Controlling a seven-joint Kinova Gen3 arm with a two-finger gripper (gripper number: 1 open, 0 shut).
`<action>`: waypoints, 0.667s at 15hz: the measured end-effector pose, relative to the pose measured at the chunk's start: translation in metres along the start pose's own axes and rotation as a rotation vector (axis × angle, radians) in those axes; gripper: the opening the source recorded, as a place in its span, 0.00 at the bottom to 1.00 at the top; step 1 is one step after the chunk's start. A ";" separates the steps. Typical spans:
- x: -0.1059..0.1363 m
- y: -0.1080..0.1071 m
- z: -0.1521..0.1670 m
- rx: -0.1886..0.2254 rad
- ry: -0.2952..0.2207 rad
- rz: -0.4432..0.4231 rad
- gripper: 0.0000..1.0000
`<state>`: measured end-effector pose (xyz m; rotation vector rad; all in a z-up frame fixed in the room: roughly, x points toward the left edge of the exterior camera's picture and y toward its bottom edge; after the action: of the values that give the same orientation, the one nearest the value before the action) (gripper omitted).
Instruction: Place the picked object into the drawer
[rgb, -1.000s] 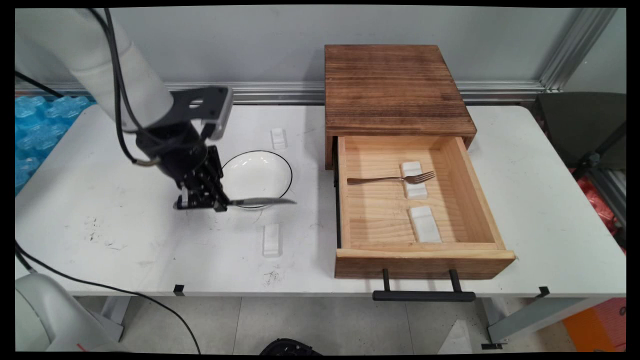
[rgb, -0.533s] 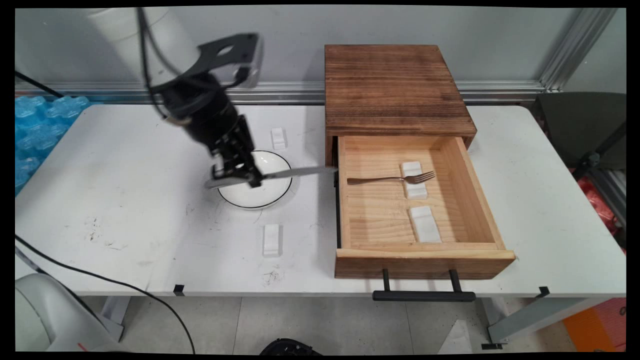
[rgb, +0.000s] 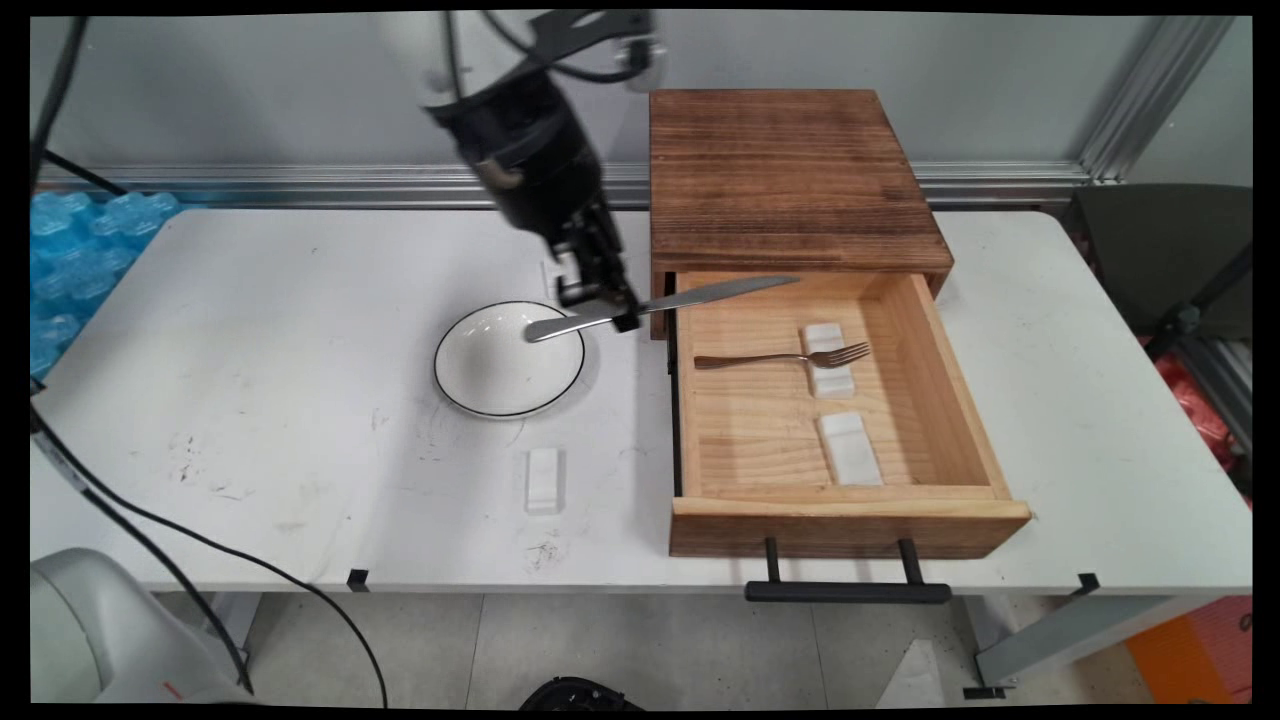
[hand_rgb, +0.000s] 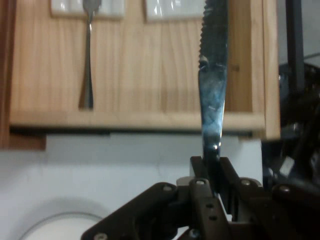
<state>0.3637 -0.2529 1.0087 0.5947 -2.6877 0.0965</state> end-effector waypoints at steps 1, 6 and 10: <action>0.009 -0.002 0.004 -0.001 0.009 0.002 0.00; 0.049 -0.011 0.030 -0.001 0.041 0.014 0.00; 0.077 -0.016 0.061 0.005 0.053 0.045 0.00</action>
<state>0.2846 -0.3065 0.9810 0.5262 -2.6510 0.1293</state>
